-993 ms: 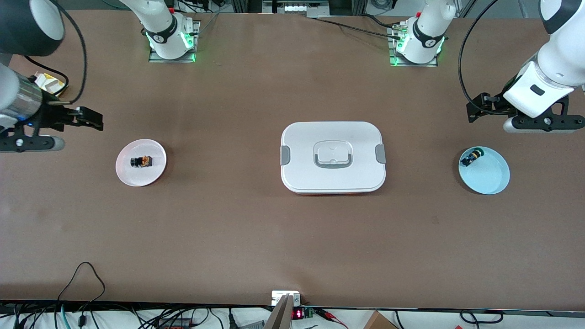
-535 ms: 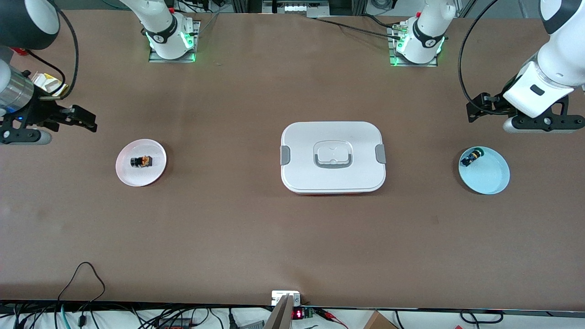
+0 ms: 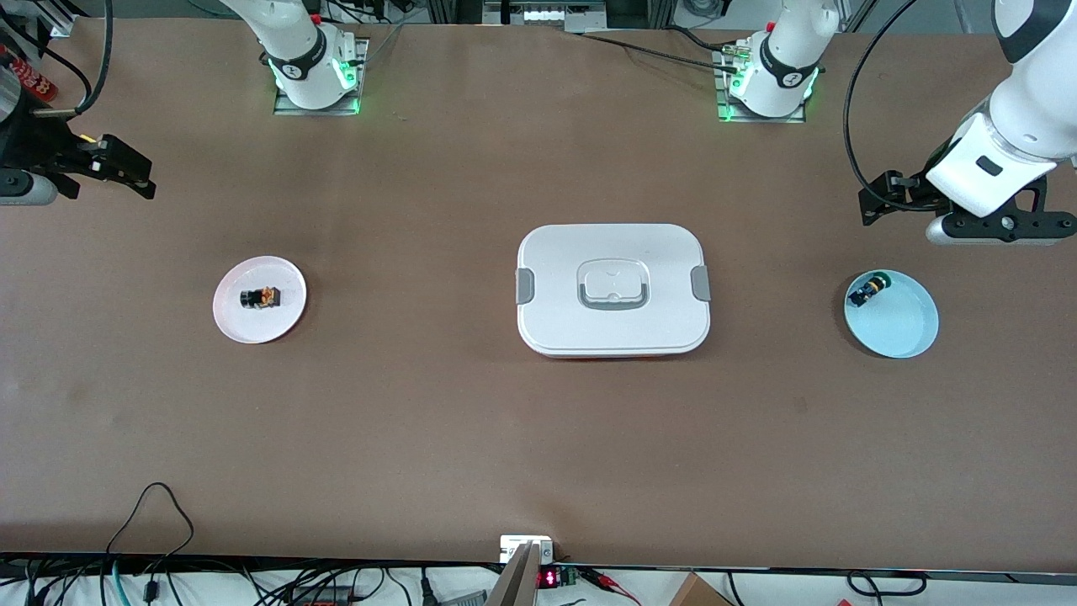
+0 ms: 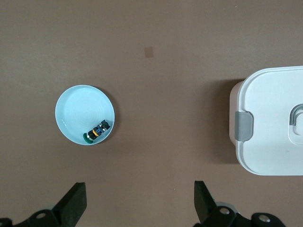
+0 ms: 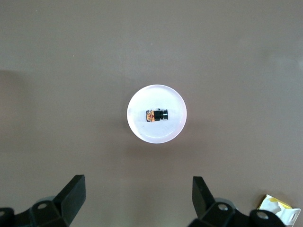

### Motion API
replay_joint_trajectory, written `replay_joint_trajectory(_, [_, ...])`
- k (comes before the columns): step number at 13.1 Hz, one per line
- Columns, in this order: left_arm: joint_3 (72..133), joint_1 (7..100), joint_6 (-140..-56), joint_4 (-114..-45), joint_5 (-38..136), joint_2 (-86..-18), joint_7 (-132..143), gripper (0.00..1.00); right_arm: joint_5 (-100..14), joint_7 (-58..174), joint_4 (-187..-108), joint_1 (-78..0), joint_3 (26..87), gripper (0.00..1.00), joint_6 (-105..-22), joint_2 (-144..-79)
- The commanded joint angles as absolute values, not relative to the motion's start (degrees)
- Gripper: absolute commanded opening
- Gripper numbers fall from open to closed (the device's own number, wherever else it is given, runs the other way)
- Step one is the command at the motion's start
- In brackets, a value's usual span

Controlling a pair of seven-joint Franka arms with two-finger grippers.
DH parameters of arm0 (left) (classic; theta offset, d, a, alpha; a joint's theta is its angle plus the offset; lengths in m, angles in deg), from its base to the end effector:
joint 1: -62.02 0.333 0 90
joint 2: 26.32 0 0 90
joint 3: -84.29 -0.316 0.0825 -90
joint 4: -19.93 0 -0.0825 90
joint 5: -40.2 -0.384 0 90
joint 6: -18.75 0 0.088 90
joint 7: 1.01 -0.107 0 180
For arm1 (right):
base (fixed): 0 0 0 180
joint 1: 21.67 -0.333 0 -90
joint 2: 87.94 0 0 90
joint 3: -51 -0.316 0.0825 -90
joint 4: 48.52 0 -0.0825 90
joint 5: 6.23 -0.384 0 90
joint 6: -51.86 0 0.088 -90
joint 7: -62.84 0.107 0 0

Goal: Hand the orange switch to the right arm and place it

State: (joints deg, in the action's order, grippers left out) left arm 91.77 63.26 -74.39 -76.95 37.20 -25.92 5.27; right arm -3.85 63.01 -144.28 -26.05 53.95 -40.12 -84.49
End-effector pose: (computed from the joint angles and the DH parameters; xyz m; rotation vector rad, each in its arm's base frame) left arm 0.5501 -0.0550 0.5764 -3.0814 0.0056 0.0805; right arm 0.5377 0.0083 0.6129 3.1029 0.0367 -0.0082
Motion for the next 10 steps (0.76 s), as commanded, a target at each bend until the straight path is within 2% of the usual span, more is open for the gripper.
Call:
replay_joint_trajectory(1, [91.7, 63.1, -73.1, -75.5, 38.2, -26.3, 5.8, 1.00, -3.9, 62.5, -142.6, -25.8, 53.9, 1.00, -39.2, -85.3])
replay_joint_trajectory(10, [91.7, 63.1, -73.1, -75.5, 38.2, -26.3, 5.8, 1.00, -4.0, 62.2, -141.9, -26.0, 53.8, 1.00, -38.9, -85.7])
